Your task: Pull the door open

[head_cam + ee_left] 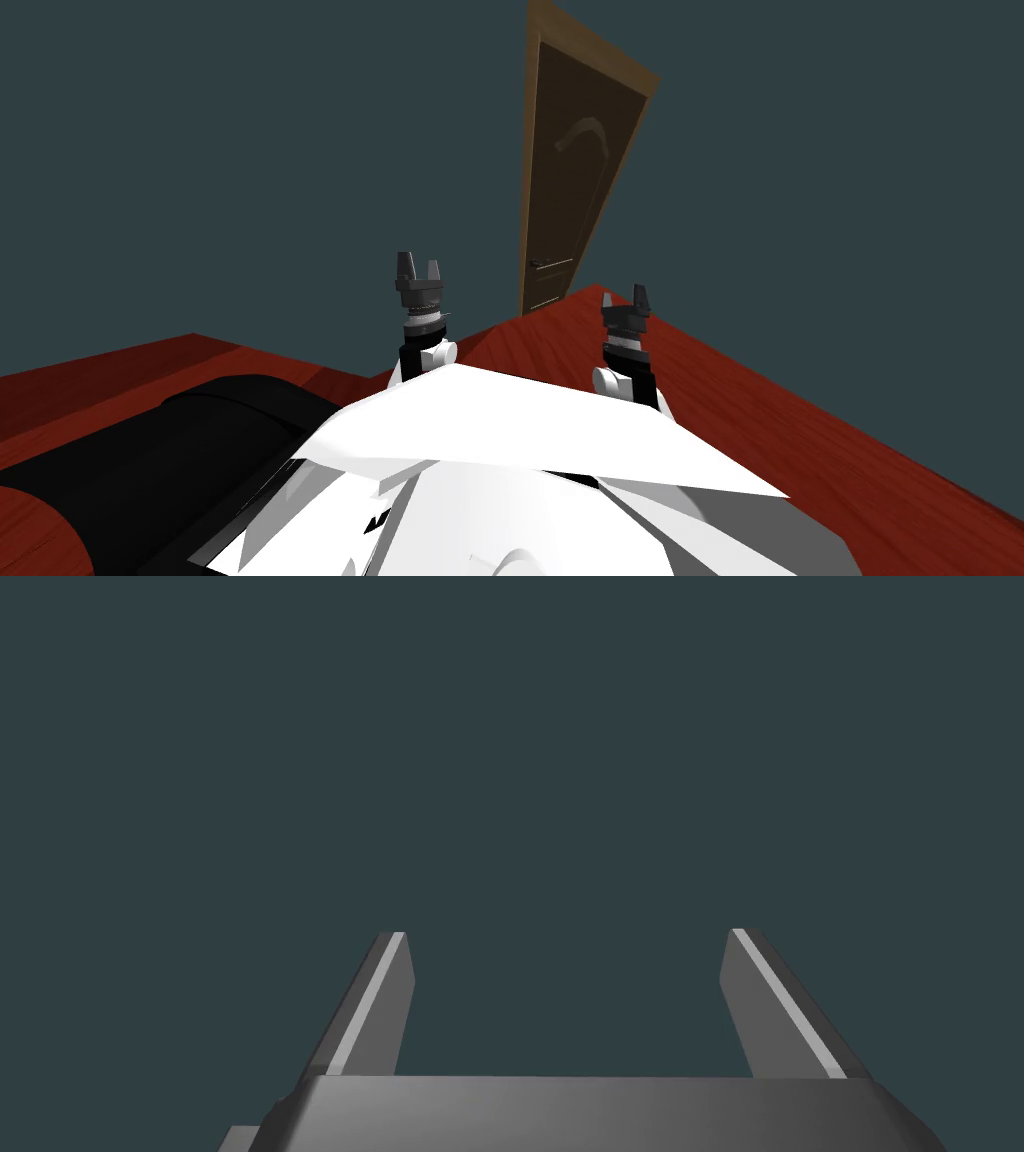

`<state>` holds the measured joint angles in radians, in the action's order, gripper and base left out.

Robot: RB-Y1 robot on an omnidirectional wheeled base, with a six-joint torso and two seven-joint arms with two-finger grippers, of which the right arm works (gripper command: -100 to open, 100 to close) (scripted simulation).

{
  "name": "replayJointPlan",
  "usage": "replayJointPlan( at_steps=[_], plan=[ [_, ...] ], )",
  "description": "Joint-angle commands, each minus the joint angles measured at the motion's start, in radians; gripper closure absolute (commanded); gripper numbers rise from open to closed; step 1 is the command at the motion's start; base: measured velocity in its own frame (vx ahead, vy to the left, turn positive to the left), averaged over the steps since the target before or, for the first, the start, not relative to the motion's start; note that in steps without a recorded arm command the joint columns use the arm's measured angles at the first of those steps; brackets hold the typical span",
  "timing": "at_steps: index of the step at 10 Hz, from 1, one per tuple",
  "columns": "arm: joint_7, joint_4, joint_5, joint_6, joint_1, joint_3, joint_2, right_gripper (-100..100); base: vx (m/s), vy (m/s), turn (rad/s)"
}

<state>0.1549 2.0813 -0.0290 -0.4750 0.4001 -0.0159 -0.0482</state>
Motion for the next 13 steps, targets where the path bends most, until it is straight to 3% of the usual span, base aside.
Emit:
replayJointPlan(
  at_steps=[1,13],
  plan=[
    [0.000,-0.035,0.002,-0.009,-0.011,-0.008,-0.006,-100,0.085,-0.020,0.074],
    [0.010,-0.346,0.003,-0.058,-0.145,-0.047,-0.075,-100,0.093,-0.031,0.090]
  ],
)
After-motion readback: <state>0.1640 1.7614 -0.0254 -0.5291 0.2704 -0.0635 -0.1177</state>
